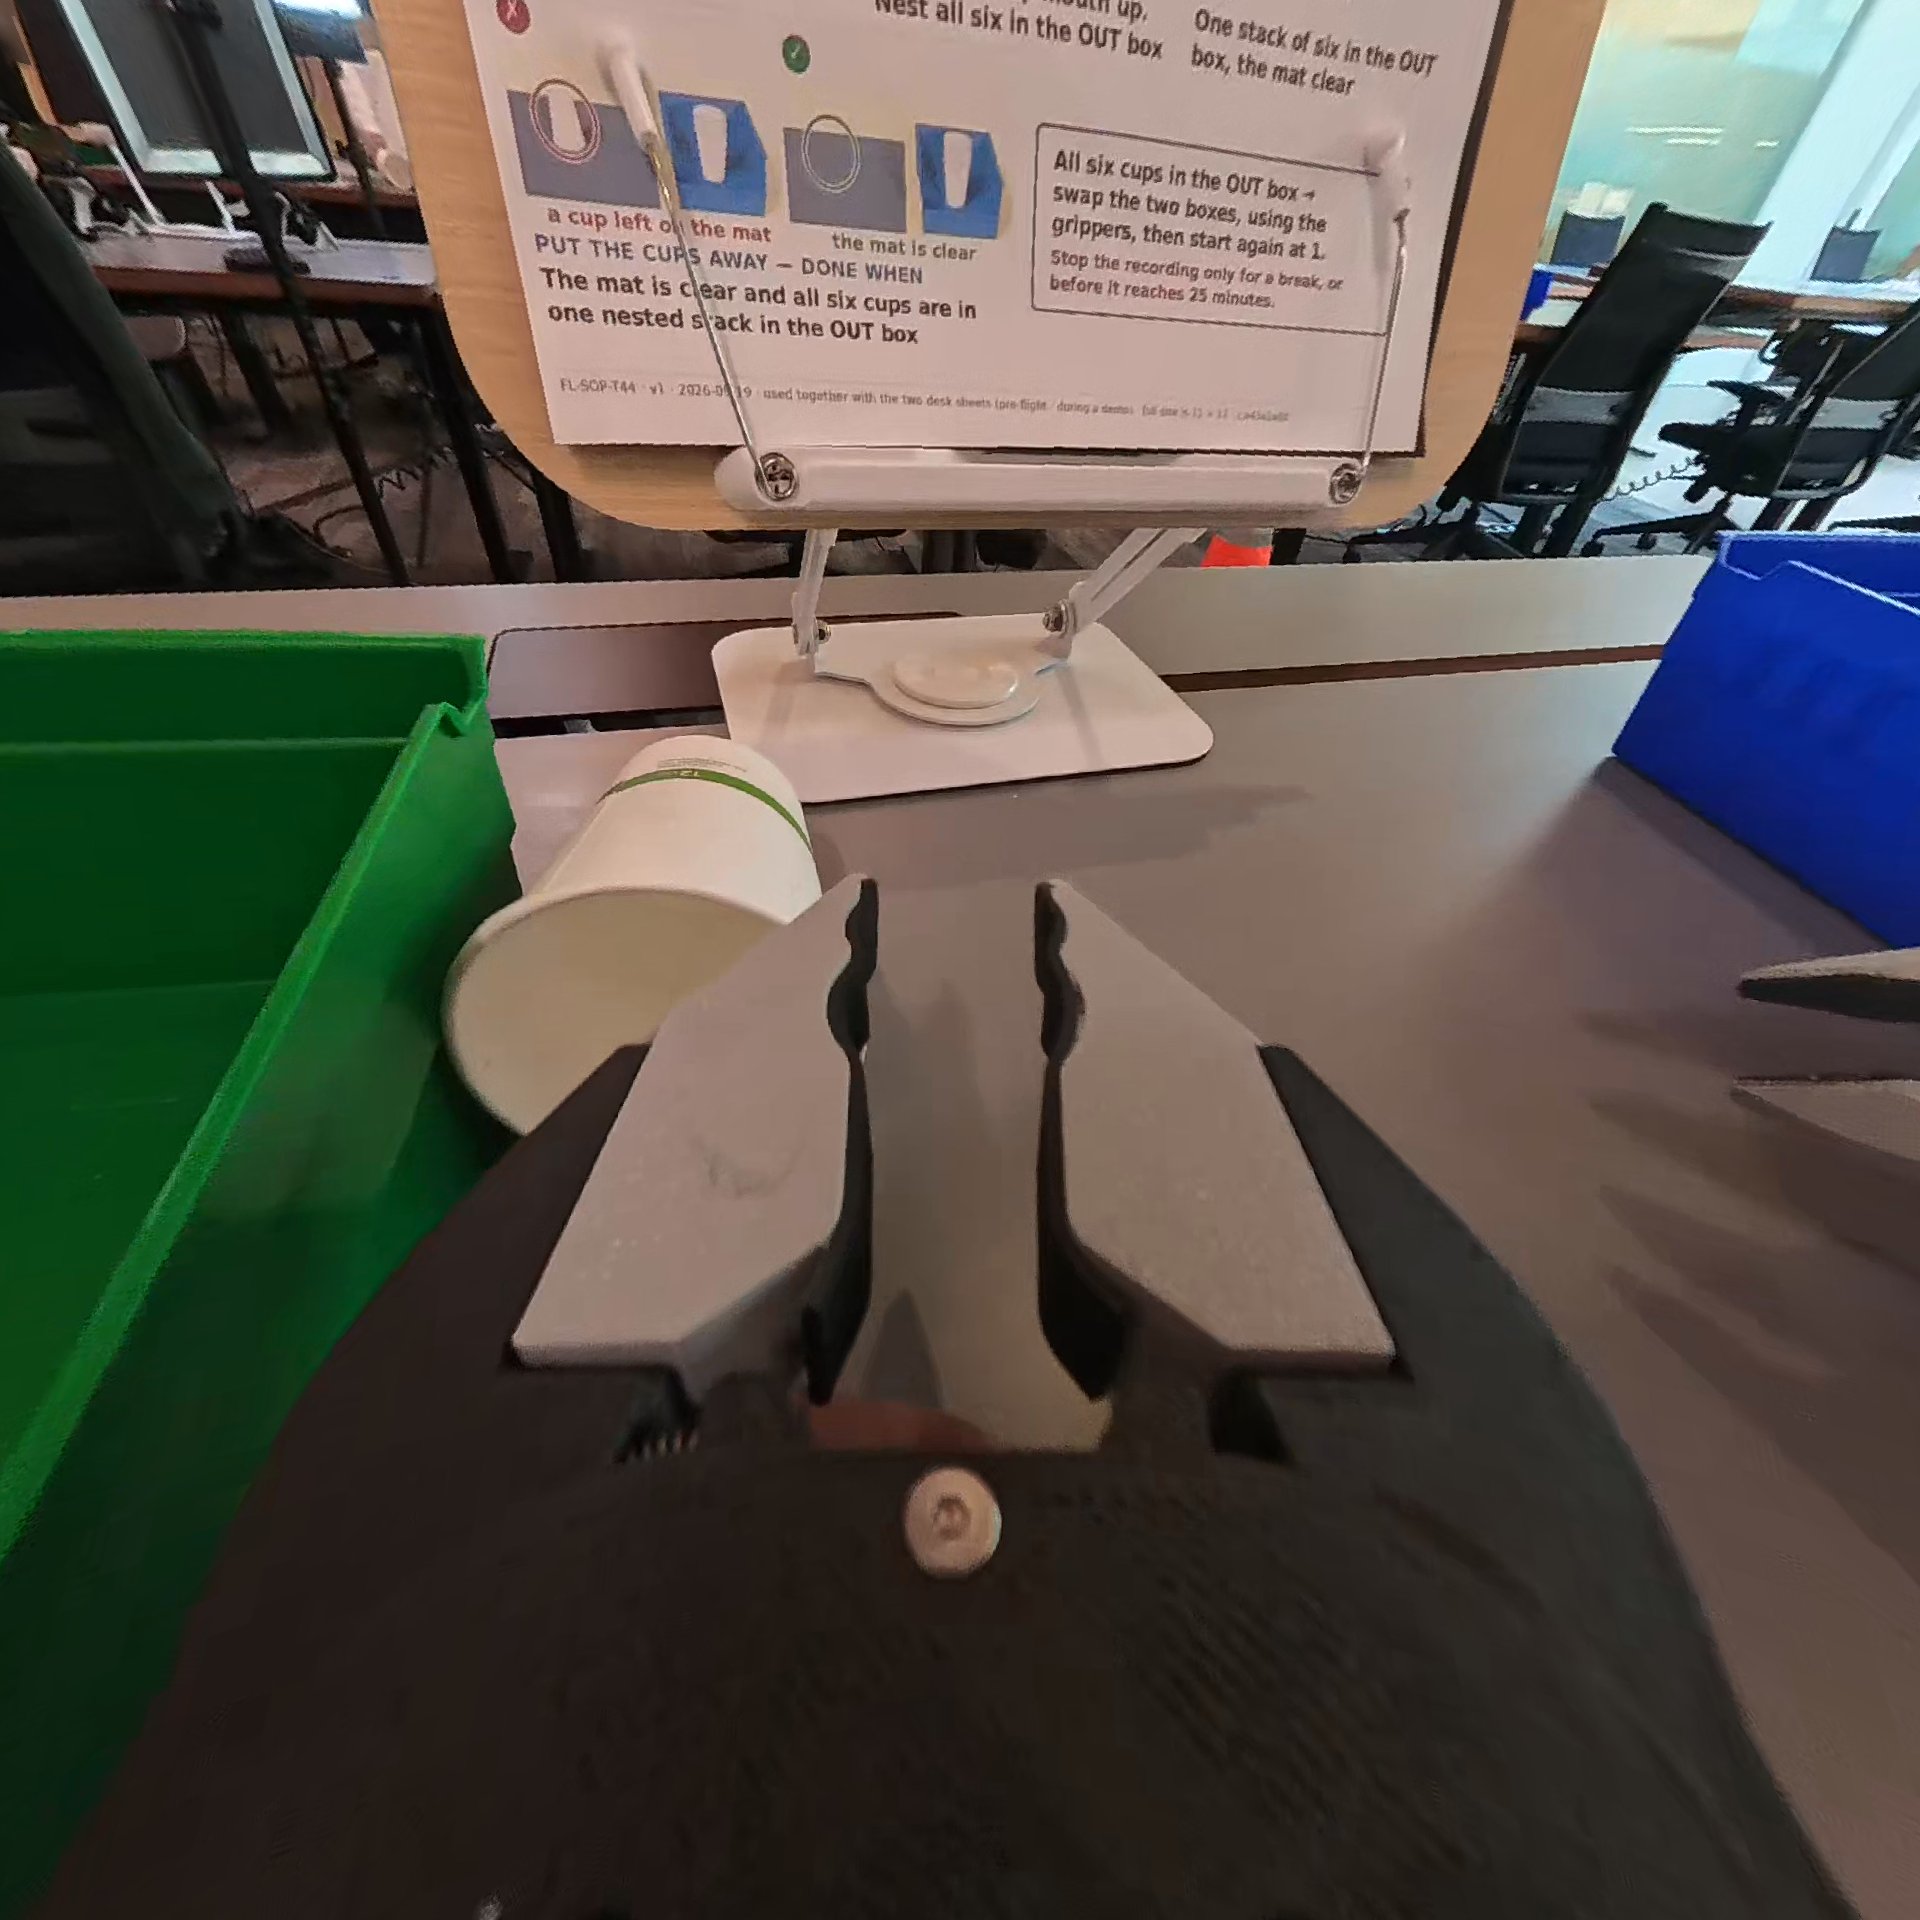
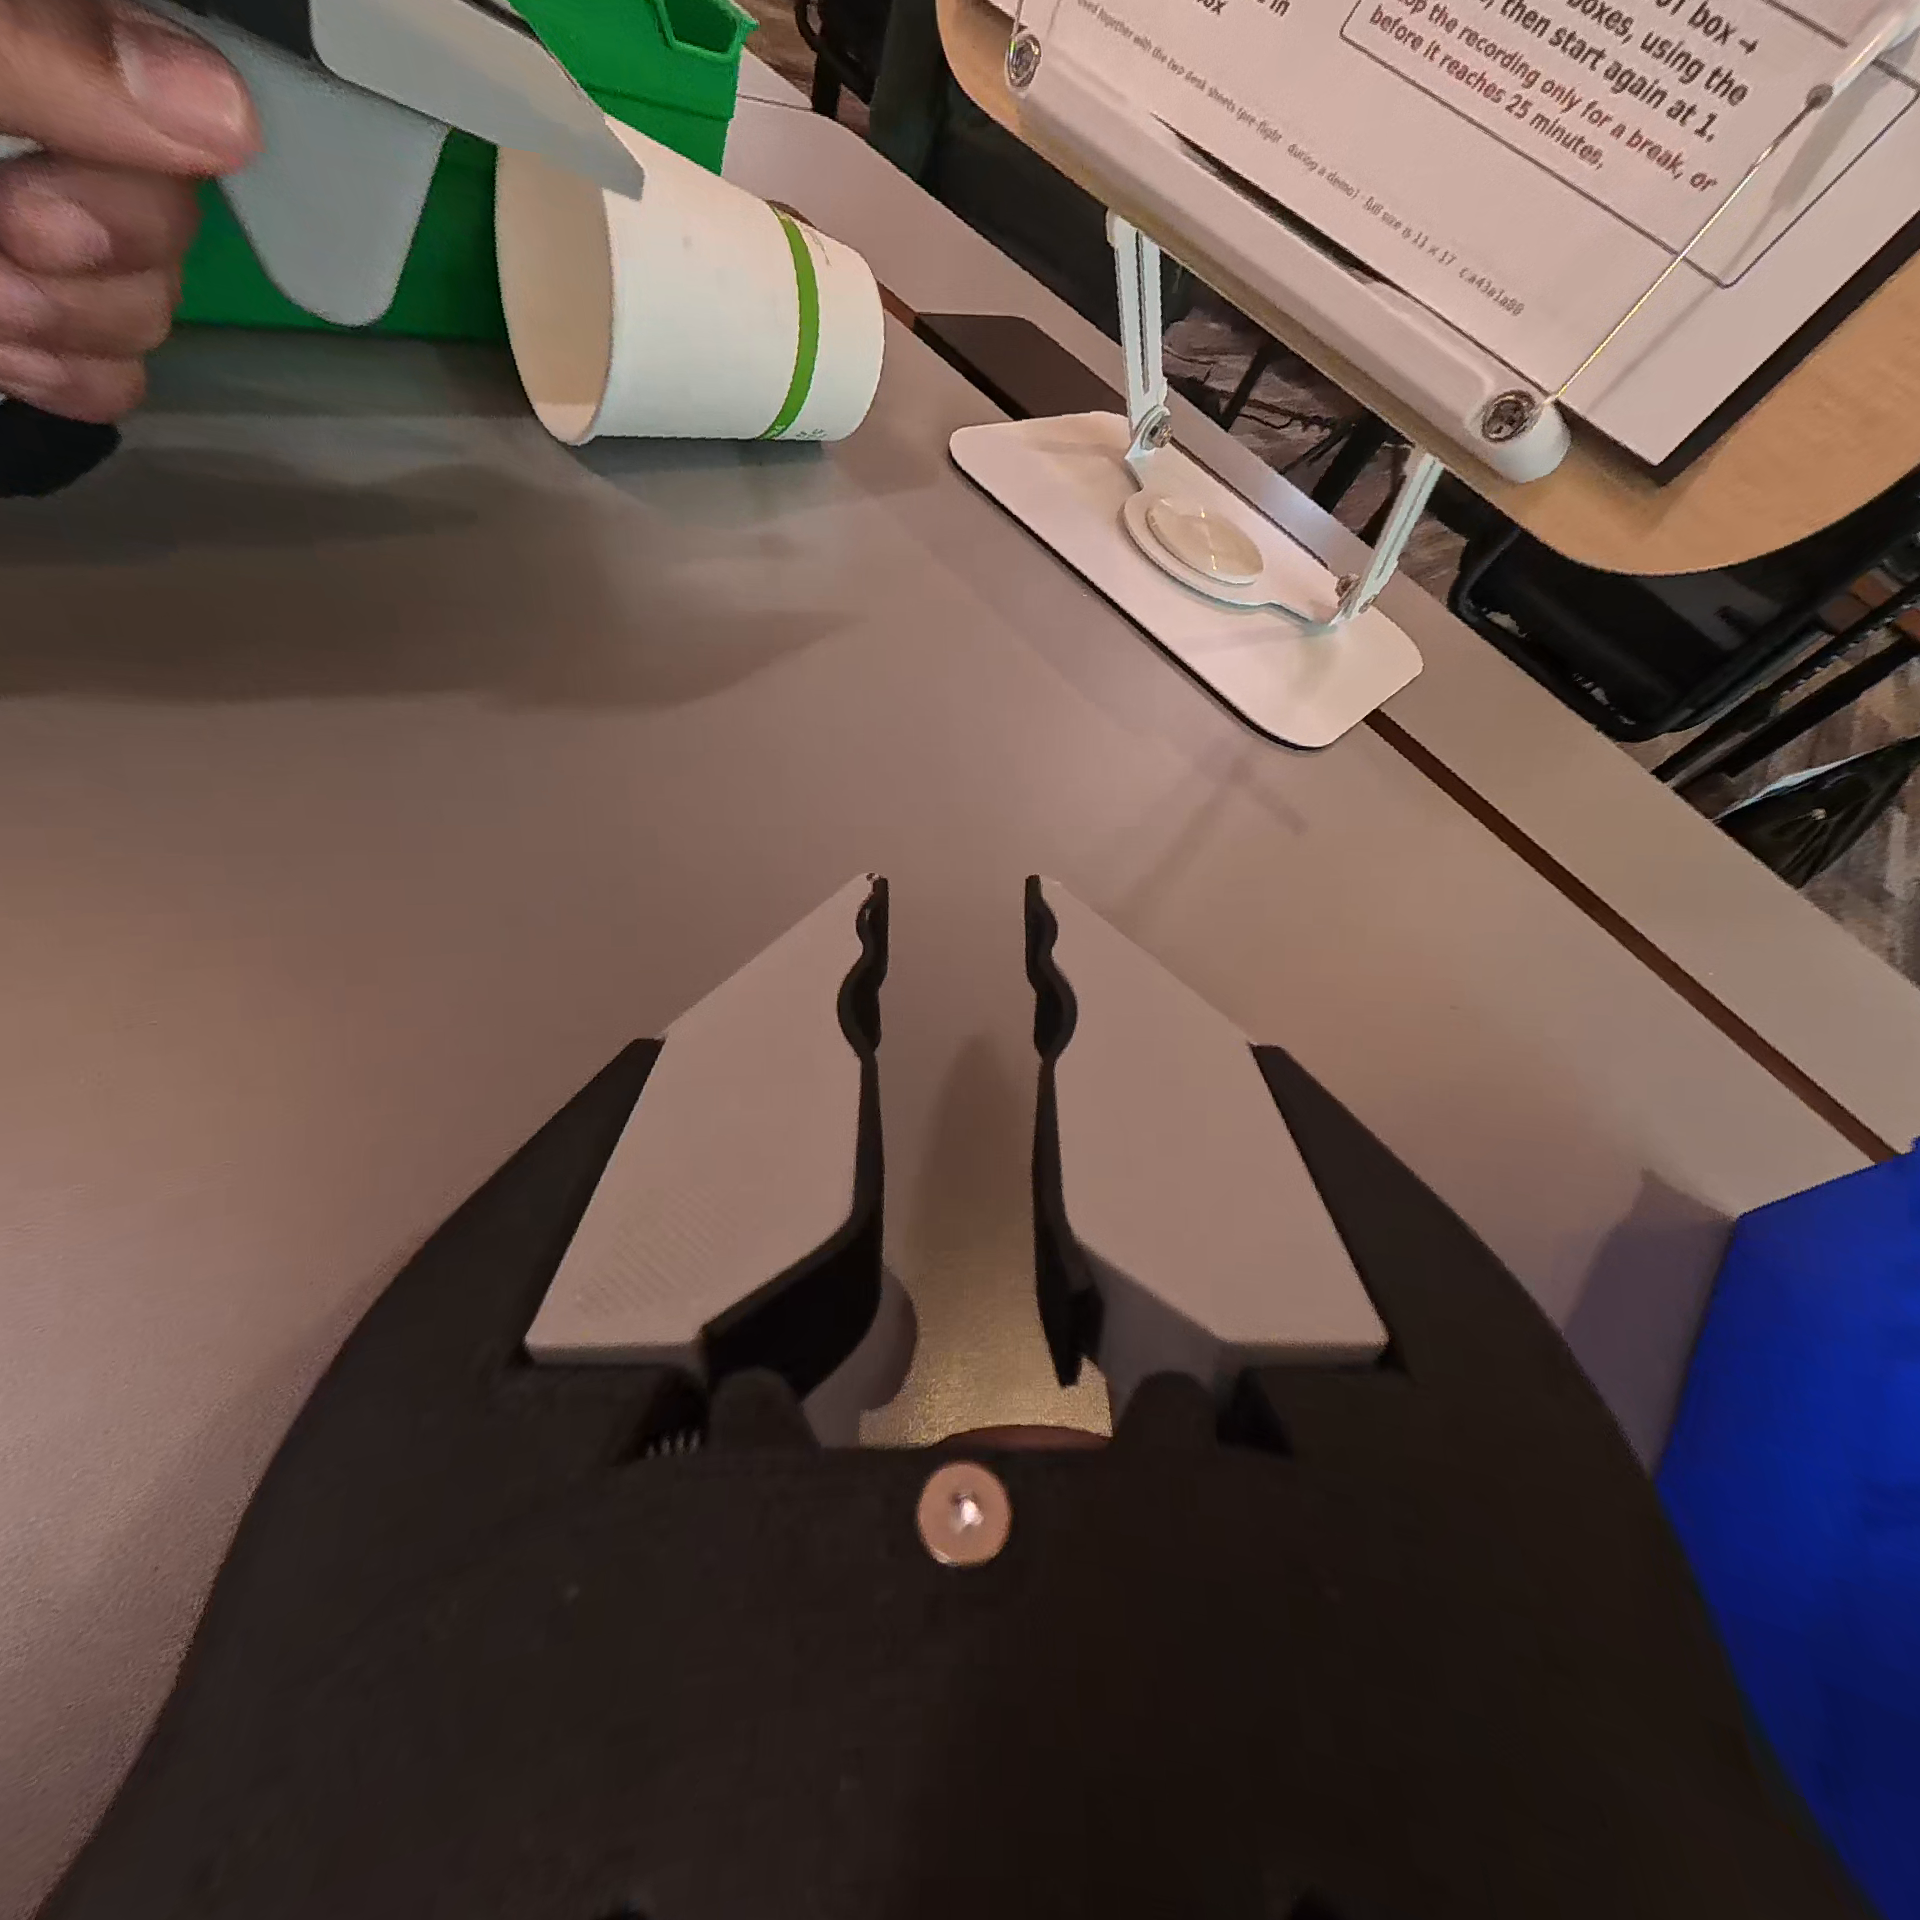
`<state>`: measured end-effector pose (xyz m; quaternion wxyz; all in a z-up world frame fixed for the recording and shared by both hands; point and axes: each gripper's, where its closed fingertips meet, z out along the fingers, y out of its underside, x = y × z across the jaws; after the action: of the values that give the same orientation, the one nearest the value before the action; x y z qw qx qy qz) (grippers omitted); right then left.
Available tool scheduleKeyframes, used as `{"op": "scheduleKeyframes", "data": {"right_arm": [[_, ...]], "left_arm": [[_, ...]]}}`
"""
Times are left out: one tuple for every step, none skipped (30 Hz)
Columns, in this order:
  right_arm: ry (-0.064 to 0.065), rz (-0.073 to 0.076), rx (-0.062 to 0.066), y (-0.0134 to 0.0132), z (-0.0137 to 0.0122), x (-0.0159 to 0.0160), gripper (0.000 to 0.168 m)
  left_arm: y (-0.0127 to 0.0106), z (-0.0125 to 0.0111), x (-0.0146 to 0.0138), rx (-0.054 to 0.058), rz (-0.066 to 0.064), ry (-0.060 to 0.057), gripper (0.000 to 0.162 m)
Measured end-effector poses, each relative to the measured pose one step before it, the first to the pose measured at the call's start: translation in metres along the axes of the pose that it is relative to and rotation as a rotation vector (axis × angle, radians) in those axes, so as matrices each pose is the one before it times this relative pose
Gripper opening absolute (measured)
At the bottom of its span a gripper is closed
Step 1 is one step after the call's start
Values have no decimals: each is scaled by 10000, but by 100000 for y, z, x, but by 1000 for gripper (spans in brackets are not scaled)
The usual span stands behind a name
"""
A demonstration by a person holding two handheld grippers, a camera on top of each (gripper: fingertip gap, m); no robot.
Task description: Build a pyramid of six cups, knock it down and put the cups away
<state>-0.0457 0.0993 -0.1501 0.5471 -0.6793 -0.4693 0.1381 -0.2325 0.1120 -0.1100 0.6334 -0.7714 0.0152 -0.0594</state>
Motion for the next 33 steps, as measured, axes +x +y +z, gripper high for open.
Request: {"op": "scheduleKeyframes", "data": {"right_arm": [[122, -159, -18, -55, 2, 32, 23], [113, -159, 39, -130, -29, -3, 23], [84, -148, 18, -82, -10, -41, 23], [44, -140, -18, -8, 10, -104, 23], [-34, -139, -15, 8, 48, -207, 23], [-34, -111, -51, 91, 93, -211, 23], [5, -68, -71, 114, 94, -106, 23], [-12, -28, -35, 72, 86, -94, 24], [-28, -1, -6, 21, 42, -92, 24], [-8, 10, 0, 13, 20, -24, 24], [-10, 12, -8, 23, 17, -4, 24], [-25, 14, -30, 58, 25, -19, 24], [-33, 26, -76, 141, 48, -23, 24], [-28, 45, -111, 200, 89, 7, 24], [-23, 54, -74, 140, 88, 19, 24], [-19, 44, -27, 32, 53, 26, 24], [4, 42, 22, -39, 34, 52, 24], [10, 38, 17, -44, 44, 54, 23], [-4, 12, -6, -22, 61, -13, 23], [17, -23, -20, -4, 60, -5, 23], [17, -48, -25, 14, 63, -33, 23], [12, -65, -20, 4, 41, -57, 23], [32, -72, -18, 4, 23, -36, 23], [27, -64, -4, -5, 20, -38, 23], [21, -46, 8, -23, -5, -21, 23], [6, -17, 17, -20, -14, 2, 23], [-7, 29, 19, -21, -19, 22, 22], [-37, 70, 49, -40, -44, 25, 22], [-84, 112, 66, -69, -61, 19, 23], [-108, 169, 106, -109, -88, 38, 23], [-110, 254, 169, -206, -131, 104, 23], [-193, 321, 242, -314, -143, 30, 24], [-314, 348, 352, -495, -219, -114, 25]], "left_arm": [[176, -1, 1, -72, -36, -47, 28], [185, -13, -43, -63, -39, -59, 28], [218, -3, -64, -59, -37, -63, 28], [234, 21, -74, -69, -36, -53, 29], [290, 49, 6, -95, -21, 8, 30], [373, 81, 38, -145, -14, 33, 31], [403, 97, -48, -167, -30, -20, 33], [305, 105, -156, -127, -36, -75, 34], [207, 84, -200, -76, -9, -98, 35], [140, 63, -276, -60, 22, -135, 36], [86, 51, -309, -38, 36, -155, 37], [68, 53, -238, -24, 28, -94, 37], [83, 82, -177, -57, -45, -38, 37], [106, 121, -140, -85, -121, 8, 37], [56, 158, -101, -66, -129, 39, 37], [-46, 216, -165, -25, -104, -2, 37], [-60, 324, -243, -37, -69, -47, 36], [38, 439, -152, -130, -59, 17, 36], [144, 490, 60, -214, -124, 147, 36], [174, 479, 125, -222, -189, 190, 35], [120, 425, 35, -180, -158, 139, 30], [16, 309, -17, -95, -87, 110, 12], [-86, 175, 72, -6, -39, 160, 5], [-103, 51, 132, 39, 0, 179, 3], [-116, -69, 213, 80, 67, 187, 1], [-211, -182, 492, 171, 206, 295, 0], [-238, -251, 924, 207, 367, 482, 0], [-47, -263, 1169, 101, 494, 544, 0], [113, -233, 1254, -13, 591, 510, 0], [71, -205, 1300, -14, 670, 454, 0], [-73, -169, 1274, 33, 749, 367, 0], [-200, -143, 1276, 51, 823, 321, 0], [-239, -105, 1180, 15, 877, 248, 0]]}}
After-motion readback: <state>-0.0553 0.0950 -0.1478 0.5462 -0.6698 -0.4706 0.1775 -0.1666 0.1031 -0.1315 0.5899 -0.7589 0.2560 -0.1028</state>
